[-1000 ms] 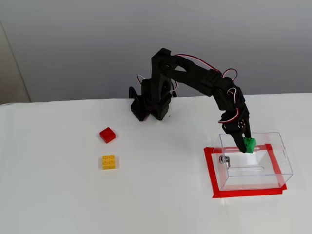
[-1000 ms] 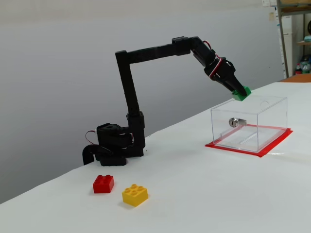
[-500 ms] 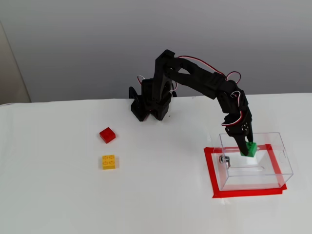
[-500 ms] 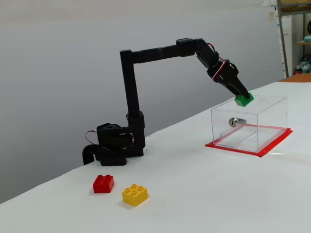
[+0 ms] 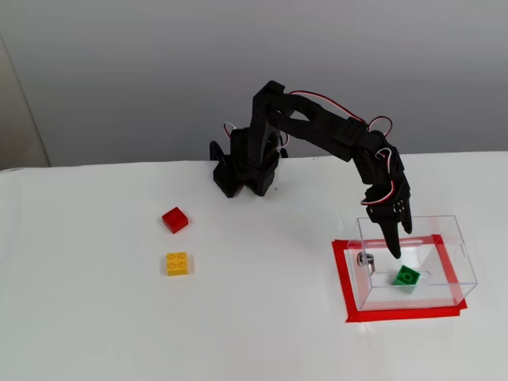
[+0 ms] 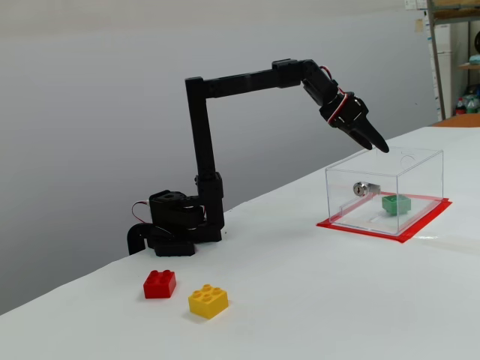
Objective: Pick the green lego brick and place it into the transparent box
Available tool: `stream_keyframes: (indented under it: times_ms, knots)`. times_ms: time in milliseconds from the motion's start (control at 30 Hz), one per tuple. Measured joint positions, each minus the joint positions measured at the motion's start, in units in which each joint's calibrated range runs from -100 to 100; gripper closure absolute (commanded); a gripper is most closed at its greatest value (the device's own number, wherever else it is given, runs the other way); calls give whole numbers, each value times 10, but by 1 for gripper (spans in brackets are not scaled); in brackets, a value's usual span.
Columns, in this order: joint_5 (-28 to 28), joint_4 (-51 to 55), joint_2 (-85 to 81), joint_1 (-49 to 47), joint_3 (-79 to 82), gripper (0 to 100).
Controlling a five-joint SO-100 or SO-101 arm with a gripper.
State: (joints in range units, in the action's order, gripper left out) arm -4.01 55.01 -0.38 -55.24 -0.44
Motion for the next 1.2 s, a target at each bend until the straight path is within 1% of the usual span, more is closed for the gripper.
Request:
stream_keyframes:
  times_ms: [367, 700, 733, 867, 933, 1033, 1200]
  knots:
    - [0, 8, -53, 0, 0, 73]
    - [-1, 74, -128, 29, 3, 74]
    - [-1, 76, -139, 36, 8, 76]
    - [-1, 78, -189, 63, 42, 89]
    - [-2, 78, -217, 72, 60, 94]
    - [-2, 78, -260, 92, 85, 97]
    - [-2, 79, -337, 139, 132, 98]
